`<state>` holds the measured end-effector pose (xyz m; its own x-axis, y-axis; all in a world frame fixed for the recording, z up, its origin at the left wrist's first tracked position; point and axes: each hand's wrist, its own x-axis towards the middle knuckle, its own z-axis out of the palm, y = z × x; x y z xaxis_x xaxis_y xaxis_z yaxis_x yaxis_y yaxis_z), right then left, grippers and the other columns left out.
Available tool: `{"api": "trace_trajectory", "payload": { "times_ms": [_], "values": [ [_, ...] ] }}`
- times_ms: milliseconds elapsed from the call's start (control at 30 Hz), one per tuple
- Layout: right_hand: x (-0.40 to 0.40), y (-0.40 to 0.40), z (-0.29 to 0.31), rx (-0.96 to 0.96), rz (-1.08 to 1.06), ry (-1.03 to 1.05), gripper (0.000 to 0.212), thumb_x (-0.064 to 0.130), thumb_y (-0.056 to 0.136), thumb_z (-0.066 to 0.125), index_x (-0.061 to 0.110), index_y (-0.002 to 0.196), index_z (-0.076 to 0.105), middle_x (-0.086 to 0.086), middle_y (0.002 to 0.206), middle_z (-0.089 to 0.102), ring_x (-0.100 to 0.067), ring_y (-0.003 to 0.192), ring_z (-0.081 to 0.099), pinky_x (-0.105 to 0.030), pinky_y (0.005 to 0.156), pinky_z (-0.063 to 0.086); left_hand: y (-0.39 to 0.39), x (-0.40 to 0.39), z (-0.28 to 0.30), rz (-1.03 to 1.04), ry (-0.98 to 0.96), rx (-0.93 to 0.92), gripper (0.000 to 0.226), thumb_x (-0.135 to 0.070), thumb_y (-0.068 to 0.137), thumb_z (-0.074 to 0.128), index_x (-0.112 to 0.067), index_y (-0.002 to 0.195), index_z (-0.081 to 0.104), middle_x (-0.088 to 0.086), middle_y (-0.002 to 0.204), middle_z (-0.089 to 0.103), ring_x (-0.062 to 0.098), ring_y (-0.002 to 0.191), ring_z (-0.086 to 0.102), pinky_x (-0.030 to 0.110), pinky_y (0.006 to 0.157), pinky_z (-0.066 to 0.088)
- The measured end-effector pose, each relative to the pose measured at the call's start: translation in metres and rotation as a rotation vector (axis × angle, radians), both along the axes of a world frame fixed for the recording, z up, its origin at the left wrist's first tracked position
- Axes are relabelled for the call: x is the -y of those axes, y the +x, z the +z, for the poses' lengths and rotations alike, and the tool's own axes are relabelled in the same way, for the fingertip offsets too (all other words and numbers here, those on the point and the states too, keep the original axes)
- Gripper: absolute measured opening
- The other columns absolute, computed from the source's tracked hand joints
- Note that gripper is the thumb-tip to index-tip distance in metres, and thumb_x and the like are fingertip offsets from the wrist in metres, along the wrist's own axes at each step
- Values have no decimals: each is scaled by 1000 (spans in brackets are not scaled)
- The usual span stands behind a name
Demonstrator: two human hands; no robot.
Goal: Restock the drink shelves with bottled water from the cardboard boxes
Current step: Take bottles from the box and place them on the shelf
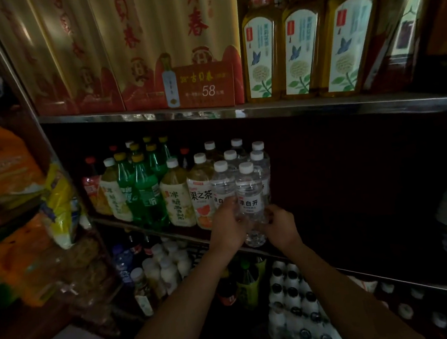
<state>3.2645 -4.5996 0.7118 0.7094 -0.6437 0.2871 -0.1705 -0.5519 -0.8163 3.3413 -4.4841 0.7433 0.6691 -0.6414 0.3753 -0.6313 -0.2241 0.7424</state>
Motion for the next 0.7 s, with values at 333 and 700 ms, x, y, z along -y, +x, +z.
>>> {"api": "trace_trajectory", "payload": {
  "times_ms": [333,700],
  "values": [
    [1,-4,1,-29,-15,56,63,21,72,84,1,124,53,-11,116,65,-12,96,58,-17,73,40,-9,-6,4,-70,-85,-226,44,1,86,61,-12,127,53,-10,111,57,9,110,55,1,78,41],
    [-36,-9,28,264,-104,-171,36,41,79,74,19,97,52,6,76,53,-10,69,55,-29,62,48,3,-34,5,149,-43,-367,33,-15,92,56,-14,125,54,0,113,59,18,104,60,29,83,53]
  ]
}}
